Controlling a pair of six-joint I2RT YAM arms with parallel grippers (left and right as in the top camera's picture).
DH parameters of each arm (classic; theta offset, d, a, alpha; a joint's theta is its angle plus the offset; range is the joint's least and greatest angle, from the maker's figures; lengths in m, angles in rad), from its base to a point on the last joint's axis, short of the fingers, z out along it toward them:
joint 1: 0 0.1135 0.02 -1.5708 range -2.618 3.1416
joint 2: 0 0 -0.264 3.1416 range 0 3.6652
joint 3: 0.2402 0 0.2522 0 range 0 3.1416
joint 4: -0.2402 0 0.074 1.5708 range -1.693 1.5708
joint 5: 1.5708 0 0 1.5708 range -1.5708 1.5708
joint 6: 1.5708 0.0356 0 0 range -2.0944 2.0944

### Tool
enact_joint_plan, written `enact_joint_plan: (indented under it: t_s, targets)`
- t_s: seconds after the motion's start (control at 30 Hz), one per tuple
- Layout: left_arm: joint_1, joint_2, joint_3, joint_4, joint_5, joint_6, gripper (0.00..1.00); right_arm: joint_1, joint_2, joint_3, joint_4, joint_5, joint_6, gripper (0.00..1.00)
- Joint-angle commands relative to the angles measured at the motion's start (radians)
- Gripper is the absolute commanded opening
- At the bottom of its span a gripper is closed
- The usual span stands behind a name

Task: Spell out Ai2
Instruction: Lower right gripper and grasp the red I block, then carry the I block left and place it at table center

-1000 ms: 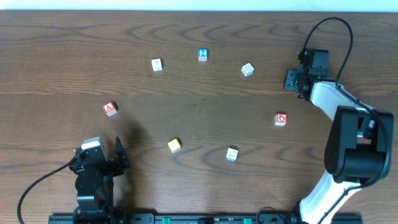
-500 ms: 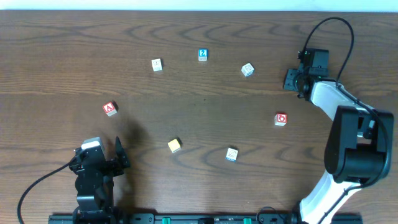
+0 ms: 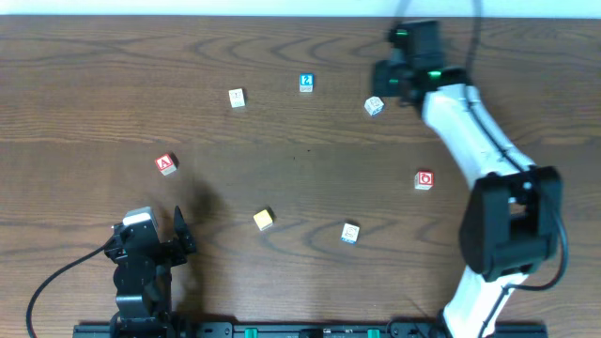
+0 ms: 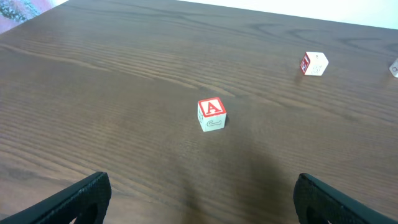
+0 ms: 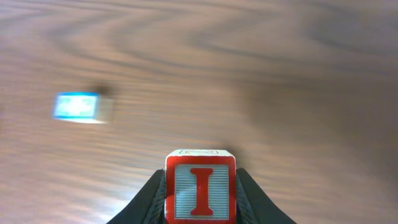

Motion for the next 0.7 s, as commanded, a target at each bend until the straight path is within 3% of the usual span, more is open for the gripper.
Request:
enact_joint_plan:
  t_s: [0.0, 0.23, 0.43, 0.67]
  targets:
    - [0.002, -0.006, -0.02, -0.003, -0.018, -0.008, 0.95, 0.127, 0.005, 0.005, -0.007, 0.051, 0.057, 0.01]
    - [0.002, -0.006, -0.02, -0.003, -0.018, -0.008, 0.95, 0.268, 0.085, -0.028, -0.04, 0.054, 0.329, 0.02]
    - [0.002, -0.006, -0.02, -0.003, -0.018, -0.008, 0.95, 0.331, 0.1, -0.028, -0.114, 0.232, 0.374, 0.01]
    - [0.002, -0.006, -0.02, -0.003, -0.018, -0.008, 0.95, 0.375, 0.1, -0.028, -0.177, 0.23, 0.44, 0.02]
